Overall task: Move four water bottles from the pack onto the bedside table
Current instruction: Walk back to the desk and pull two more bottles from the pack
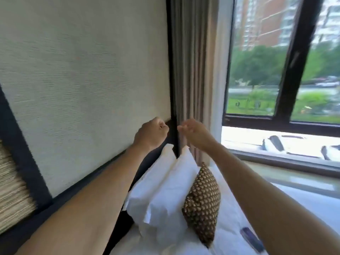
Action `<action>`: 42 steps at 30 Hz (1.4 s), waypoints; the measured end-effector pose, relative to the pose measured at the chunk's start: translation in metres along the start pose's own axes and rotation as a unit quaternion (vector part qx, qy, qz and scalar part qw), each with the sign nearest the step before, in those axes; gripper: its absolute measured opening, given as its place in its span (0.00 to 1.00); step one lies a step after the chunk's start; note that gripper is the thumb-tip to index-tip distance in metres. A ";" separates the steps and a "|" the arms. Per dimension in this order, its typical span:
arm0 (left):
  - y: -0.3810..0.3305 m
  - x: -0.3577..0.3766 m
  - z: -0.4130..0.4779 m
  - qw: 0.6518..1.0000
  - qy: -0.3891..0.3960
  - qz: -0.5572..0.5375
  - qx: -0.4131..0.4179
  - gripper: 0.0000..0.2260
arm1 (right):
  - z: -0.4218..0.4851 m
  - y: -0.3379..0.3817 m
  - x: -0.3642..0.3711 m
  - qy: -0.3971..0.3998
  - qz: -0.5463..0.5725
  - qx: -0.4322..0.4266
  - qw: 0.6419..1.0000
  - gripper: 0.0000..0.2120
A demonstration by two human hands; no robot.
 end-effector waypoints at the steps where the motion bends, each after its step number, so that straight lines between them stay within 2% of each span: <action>1: -0.027 0.017 -0.007 0.999 0.025 -0.015 0.031 0.07 | -0.022 -0.007 -0.027 -0.028 0.004 0.018 0.999 0.20; 5: -0.161 0.093 -0.061 0.973 0.153 -0.079 0.154 0.05 | -0.124 -0.049 -0.153 -0.136 -0.052 0.109 0.983 0.19; 10: -0.367 0.177 -0.214 0.893 0.279 -0.141 0.322 0.03 | -0.318 -0.092 -0.343 -0.284 -0.148 0.221 0.921 0.19; 13: -0.480 0.214 -0.347 0.822 0.344 -0.209 0.404 0.02 | -0.467 -0.103 -0.444 -0.360 -0.207 0.284 0.864 0.18; 19: -0.676 0.250 -0.642 0.669 0.439 -0.278 0.532 0.07 | -0.773 -0.085 -0.605 -0.432 -0.310 0.421 0.735 0.17; 23: -0.785 0.275 -0.802 0.594 0.499 -0.256 0.577 0.07 | -0.946 -0.062 -0.696 -0.454 -0.352 0.507 0.643 0.18; 27: -0.885 0.302 -0.930 0.539 0.546 -0.250 0.592 0.07 | -1.073 -0.055 -0.771 -0.488 -0.356 0.555 0.572 0.19; 31: -0.975 0.345 -1.040 0.492 0.567 -0.250 0.611 0.09 | -1.167 -0.089 -0.843 -0.503 -0.354 0.586 0.527 0.19; 35: -1.078 0.415 -1.125 0.453 0.573 -0.250 0.636 0.09 | -1.239 -0.154 -0.925 -0.531 -0.341 0.594 0.499 0.18; 42: -1.290 0.540 -1.226 0.433 0.588 -0.214 0.649 0.10 | -1.340 -0.260 -1.096 -0.582 -0.318 0.601 0.446 0.17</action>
Point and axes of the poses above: each hand's wrist, its own z-axis towards the middle knuckle, its own x-axis out of the palm, y = z × x, the point moved 1 cm from there along z, towards the middle knuckle, and after that the axes turned 6 degrees about -x, right-handed, at the moved point
